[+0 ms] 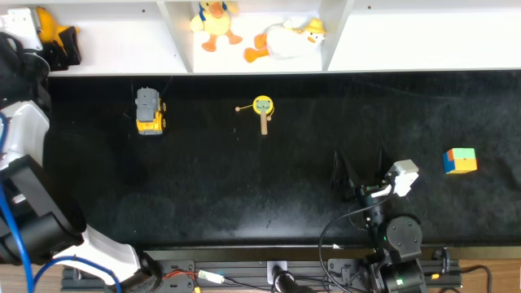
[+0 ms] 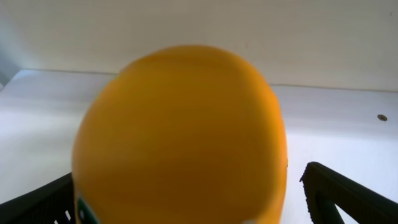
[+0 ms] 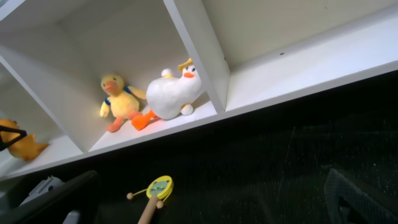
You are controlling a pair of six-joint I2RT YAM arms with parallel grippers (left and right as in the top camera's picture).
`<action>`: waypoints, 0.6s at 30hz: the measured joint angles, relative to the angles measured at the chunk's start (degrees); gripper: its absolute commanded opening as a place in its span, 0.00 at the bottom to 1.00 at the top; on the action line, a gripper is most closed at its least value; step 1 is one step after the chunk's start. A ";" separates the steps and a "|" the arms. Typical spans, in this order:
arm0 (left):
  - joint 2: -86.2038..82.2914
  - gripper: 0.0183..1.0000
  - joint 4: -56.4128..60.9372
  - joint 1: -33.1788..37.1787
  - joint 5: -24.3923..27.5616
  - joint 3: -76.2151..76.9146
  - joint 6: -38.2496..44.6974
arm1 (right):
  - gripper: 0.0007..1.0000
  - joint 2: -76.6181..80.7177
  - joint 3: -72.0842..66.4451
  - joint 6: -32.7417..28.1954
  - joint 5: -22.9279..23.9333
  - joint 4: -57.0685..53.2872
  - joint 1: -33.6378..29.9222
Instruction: Store Toys
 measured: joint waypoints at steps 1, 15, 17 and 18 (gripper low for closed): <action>-0.02 1.00 -0.48 0.00 0.00 0.00 0.00 | 1.00 -0.02 0.00 0.00 0.02 0.04 0.00; -7.54 1.00 -9.16 1.16 0.00 0.00 0.00 | 1.00 -0.02 0.00 -0.02 0.00 0.00 0.00; -8.15 1.00 -10.91 1.20 0.00 0.00 0.00 | 1.00 -0.02 0.00 0.00 0.02 0.02 0.02; -8.35 1.00 -12.00 1.20 -0.04 0.00 0.00 | 1.00 -0.02 0.00 0.00 0.00 0.04 0.02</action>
